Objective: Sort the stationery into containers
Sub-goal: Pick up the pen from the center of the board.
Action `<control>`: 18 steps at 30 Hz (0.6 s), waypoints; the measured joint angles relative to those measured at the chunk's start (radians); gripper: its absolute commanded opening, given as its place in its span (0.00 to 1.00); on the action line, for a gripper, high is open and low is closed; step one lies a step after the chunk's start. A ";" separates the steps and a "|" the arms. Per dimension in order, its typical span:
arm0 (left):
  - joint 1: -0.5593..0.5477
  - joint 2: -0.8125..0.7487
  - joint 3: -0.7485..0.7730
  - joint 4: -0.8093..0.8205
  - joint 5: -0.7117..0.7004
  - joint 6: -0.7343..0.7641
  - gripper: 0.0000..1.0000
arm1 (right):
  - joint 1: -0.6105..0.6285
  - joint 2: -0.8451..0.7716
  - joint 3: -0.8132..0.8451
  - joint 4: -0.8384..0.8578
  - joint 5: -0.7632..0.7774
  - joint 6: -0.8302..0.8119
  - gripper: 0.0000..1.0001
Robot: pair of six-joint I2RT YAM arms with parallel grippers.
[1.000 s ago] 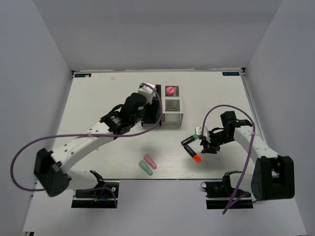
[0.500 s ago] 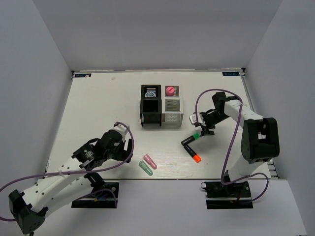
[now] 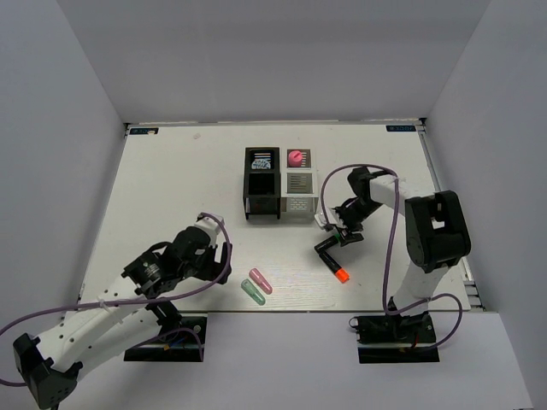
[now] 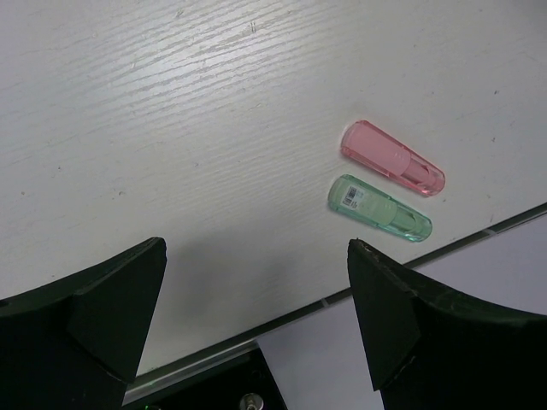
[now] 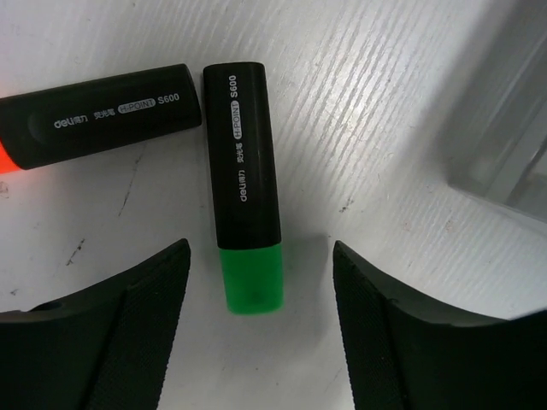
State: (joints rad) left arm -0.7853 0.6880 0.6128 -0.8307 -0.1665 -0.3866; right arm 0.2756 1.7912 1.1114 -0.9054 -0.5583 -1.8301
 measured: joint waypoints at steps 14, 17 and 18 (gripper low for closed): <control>0.000 -0.047 -0.001 0.000 0.014 -0.005 0.97 | 0.038 -0.076 -0.114 0.092 0.063 0.069 0.00; 0.000 -0.068 -0.001 -0.001 0.018 -0.006 0.97 | 0.047 -0.106 -0.130 0.081 0.113 0.072 0.00; 0.000 -0.076 -0.001 -0.001 0.018 -0.006 0.97 | 0.050 -0.114 -0.130 0.068 0.131 0.077 0.00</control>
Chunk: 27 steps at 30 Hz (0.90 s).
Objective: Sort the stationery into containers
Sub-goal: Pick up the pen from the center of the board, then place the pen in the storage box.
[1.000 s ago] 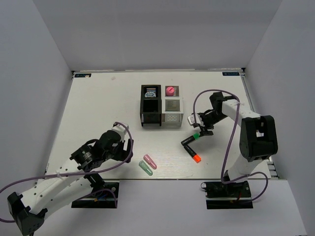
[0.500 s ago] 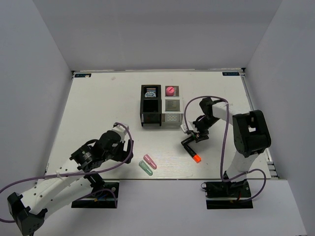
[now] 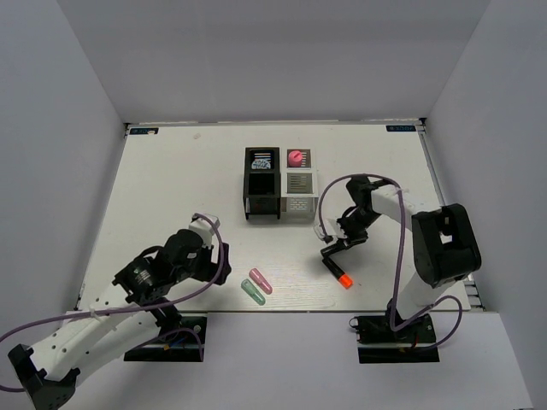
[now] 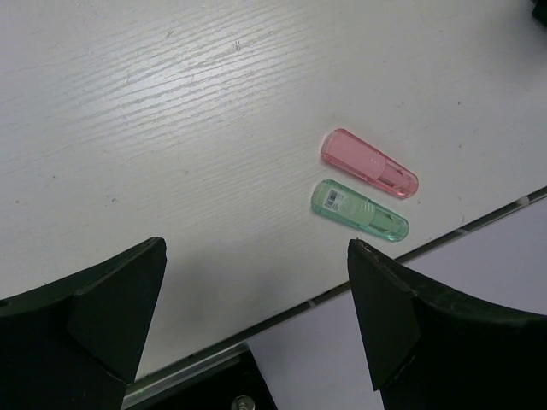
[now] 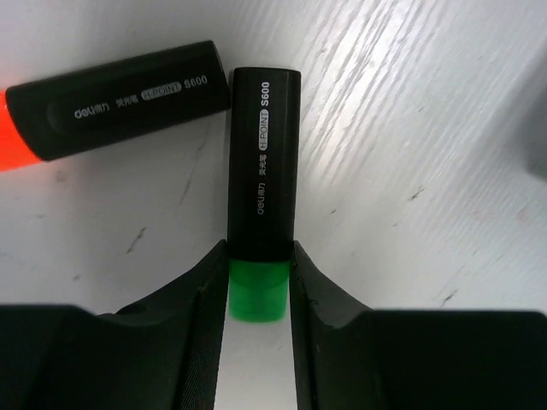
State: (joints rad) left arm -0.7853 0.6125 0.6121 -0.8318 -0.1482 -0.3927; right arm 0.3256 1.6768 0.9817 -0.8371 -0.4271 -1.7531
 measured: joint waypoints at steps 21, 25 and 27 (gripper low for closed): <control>0.000 -0.113 -0.018 -0.068 -0.001 -0.005 0.98 | 0.476 -0.007 0.568 0.064 0.656 0.132 0.00; 0.000 -0.153 -0.039 -0.077 -0.001 -0.011 0.98 | 0.544 0.151 0.732 0.128 0.780 0.107 0.00; 0.000 -0.176 -0.050 -0.084 -0.001 -0.013 0.98 | 0.566 0.190 0.775 0.164 0.822 0.083 0.00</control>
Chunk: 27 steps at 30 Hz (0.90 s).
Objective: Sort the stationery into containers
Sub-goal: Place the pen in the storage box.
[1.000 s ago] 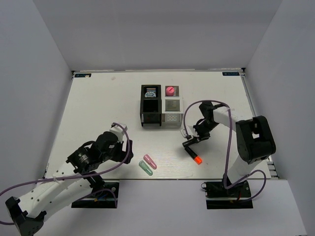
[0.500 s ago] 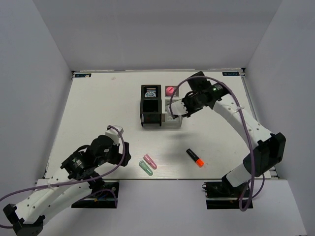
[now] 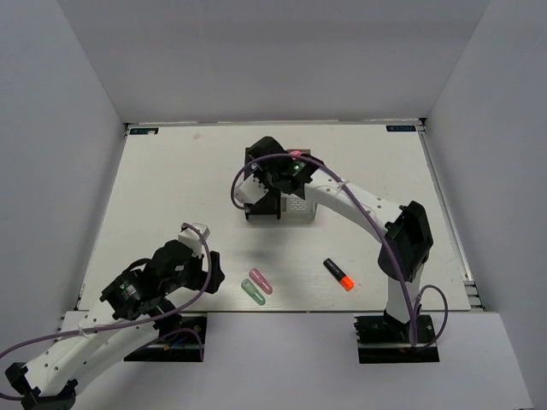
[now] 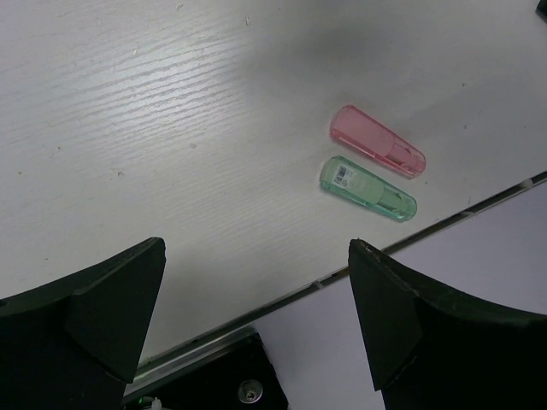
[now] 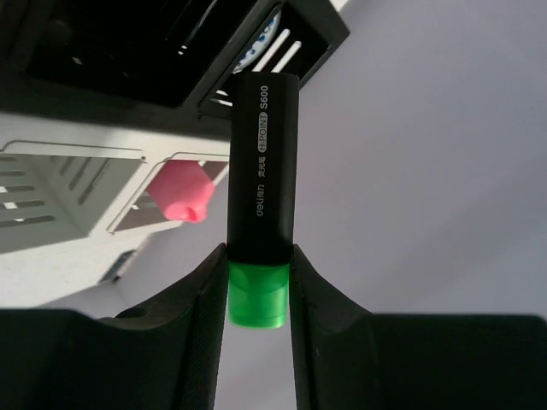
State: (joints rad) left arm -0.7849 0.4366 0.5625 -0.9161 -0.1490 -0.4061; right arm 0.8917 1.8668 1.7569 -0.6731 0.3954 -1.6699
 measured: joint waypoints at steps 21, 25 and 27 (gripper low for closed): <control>0.000 -0.060 -0.014 -0.003 0.002 -0.003 0.98 | 0.060 0.079 -0.018 -0.017 0.122 -0.215 0.91; 0.000 -0.060 -0.014 -0.003 0.002 -0.003 1.00 | 0.067 0.125 0.029 -0.066 0.116 -0.177 0.81; 0.000 -0.060 -0.014 -0.003 0.002 -0.003 1.00 | 0.072 0.126 0.043 -0.092 0.106 -0.148 0.50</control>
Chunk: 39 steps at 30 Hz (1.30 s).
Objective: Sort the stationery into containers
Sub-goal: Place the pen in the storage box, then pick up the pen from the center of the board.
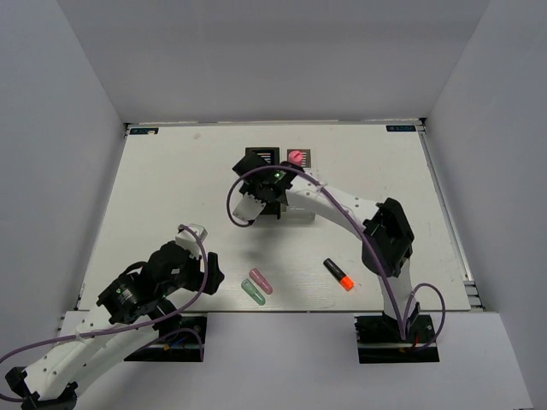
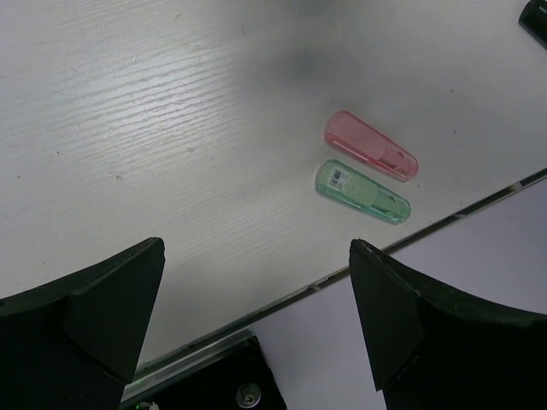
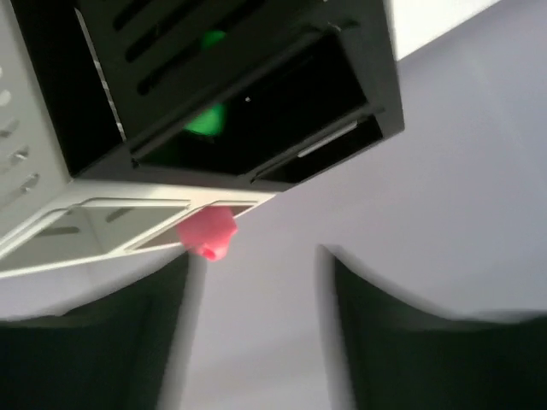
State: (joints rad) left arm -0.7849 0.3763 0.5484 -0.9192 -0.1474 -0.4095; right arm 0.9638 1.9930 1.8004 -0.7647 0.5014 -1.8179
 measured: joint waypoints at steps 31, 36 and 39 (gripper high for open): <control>0.000 0.443 0.112 0.188 0.090 -0.093 0.96 | -0.351 -0.800 -1.014 0.014 -0.723 1.656 0.77; 0.000 0.401 0.112 0.185 0.090 -0.093 0.96 | -0.362 -0.734 -1.072 0.170 -0.720 1.719 0.67; 0.000 0.384 0.111 0.184 0.090 -0.093 0.96 | -0.359 -0.706 -1.101 0.244 -0.682 1.738 0.62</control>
State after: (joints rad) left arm -0.7849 0.7601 0.6598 -0.7349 -0.0578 -0.5022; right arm 0.6052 1.2873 0.6998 -0.5209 -0.1806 -0.0795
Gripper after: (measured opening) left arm 0.956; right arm 0.640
